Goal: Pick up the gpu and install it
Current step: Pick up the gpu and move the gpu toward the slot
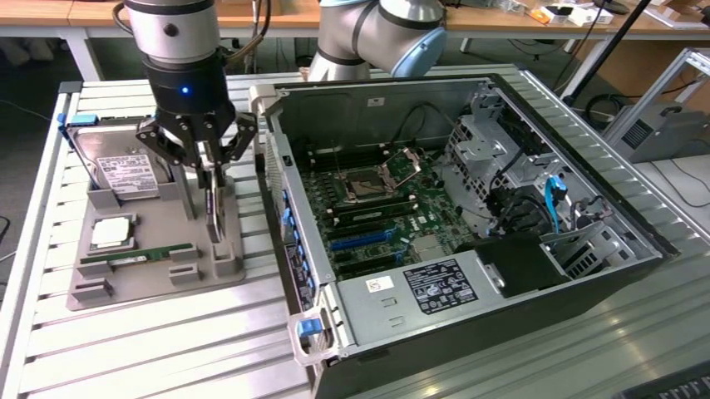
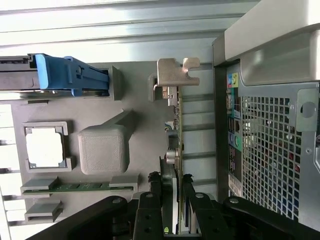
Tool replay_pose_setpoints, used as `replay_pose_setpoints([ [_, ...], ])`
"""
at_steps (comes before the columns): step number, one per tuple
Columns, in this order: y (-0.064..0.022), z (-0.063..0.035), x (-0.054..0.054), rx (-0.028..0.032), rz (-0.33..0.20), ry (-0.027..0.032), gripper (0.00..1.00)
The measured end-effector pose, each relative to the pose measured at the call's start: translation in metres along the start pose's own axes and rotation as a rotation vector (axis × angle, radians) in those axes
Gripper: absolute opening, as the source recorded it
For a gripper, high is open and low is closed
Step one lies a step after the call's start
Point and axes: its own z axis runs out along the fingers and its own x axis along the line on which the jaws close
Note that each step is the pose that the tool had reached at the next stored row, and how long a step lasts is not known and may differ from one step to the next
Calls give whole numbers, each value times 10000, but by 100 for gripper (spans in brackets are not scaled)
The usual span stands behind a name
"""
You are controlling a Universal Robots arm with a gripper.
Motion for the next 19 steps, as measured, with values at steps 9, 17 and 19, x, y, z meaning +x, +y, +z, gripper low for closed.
replay_pose_setpoints([
  [9, -6, -67, -2, 0, 0, 0, 27],
  [17, -12, -147, -5, 0, 0, 0, 27],
  [19, -14, -162, -6, 0, 0, 0, 27],
])
